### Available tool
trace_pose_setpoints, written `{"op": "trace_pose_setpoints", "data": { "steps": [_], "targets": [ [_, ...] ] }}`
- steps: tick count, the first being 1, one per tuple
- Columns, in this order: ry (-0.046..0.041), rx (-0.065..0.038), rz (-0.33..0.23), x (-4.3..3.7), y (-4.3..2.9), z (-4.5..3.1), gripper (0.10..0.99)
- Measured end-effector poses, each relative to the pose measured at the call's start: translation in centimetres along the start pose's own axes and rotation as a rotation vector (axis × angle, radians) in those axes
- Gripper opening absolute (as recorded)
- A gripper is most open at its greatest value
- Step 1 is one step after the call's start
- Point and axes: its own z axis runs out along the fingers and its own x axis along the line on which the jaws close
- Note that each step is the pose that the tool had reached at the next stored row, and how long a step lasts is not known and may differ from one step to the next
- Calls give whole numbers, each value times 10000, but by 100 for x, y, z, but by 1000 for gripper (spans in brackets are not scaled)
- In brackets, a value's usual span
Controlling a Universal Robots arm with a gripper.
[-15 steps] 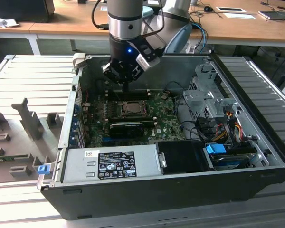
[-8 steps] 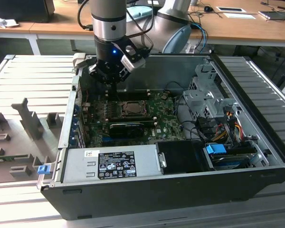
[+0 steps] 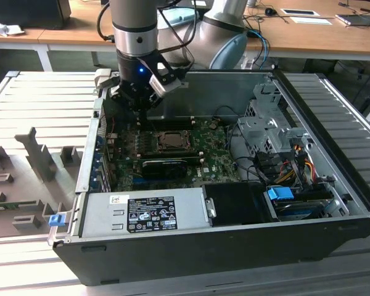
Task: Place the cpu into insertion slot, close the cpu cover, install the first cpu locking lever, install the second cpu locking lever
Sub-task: 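Install the first cpu locking lever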
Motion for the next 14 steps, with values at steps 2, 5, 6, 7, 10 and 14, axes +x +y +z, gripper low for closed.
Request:
{"op": "trace_pose_setpoints", "data": {
  "steps": [2,5,6,7,10,14],
  "targets": [
    [0,4,33,-15,82,14,106],
    [-3,8,134,-79,108,29,106],
    [-4,9,152,-103,104,31,106],
    [-5,17,195,-145,96,33,106],
    [6,94,298,-179,89,37,106],
    [4,109,428,-251,76,43,106]
  ]
}}
